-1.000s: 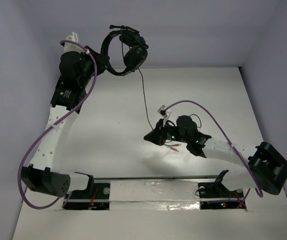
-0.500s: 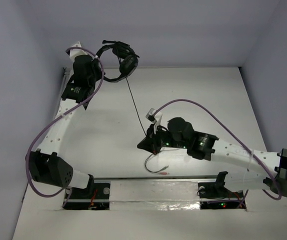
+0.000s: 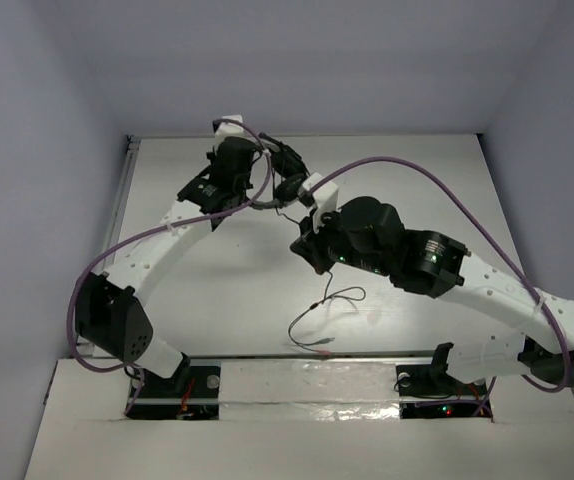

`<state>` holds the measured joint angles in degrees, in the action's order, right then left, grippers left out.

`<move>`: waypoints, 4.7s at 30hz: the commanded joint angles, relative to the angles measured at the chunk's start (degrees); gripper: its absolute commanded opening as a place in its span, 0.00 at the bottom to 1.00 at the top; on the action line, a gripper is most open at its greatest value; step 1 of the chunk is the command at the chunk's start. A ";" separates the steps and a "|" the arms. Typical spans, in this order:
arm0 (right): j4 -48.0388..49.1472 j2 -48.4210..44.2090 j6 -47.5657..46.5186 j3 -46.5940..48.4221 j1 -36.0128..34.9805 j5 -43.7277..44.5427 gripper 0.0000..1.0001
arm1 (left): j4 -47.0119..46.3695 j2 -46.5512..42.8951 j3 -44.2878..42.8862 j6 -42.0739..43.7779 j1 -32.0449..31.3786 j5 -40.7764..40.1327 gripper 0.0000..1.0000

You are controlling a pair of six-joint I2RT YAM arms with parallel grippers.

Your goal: Wrap the headphones

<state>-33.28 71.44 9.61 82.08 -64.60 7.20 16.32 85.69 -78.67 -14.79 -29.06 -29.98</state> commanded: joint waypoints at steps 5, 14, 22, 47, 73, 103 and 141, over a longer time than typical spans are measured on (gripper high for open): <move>-3.29 2.65 -7.32 5.02 0.08 12.22 0.00 | -0.24 -5.53 6.42 3.97 -7.41 -0.61 0.00; 1.01 1.95 -8.90 2.65 7.90 16.26 0.00 | 1.44 -13.79 14.33 5.47 -11.46 5.01 0.00; 5.94 4.32 -8.99 0.01 13.26 18.02 0.00 | 1.00 -18.89 18.03 7.75 -11.98 12.47 0.00; 23.96 2.39 -2.49 -14.22 19.68 16.18 0.01 | 2.32 -22.15 8.80 7.31 -9.79 28.13 0.00; 48.82 -2.80 3.13 -31.80 27.94 -14.05 0.23 | -0.85 -23.47 0.63 1.87 4.01 56.43 0.00; 76.87 15.83 15.35 -40.42 28.48 -34.89 0.31 | -7.52 -14.68 -13.17 -13.50 14.64 62.67 0.00; 5.09 3.71 2.00 -7.22 4.74 -13.63 0.00 | -5.16 -3.61 -2.54 -2.54 -0.10 -4.29 0.00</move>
<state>-16.58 76.31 15.55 69.14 -59.27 -9.65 12.21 80.99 -77.87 -21.47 -26.44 -25.54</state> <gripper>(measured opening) 0.072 0.084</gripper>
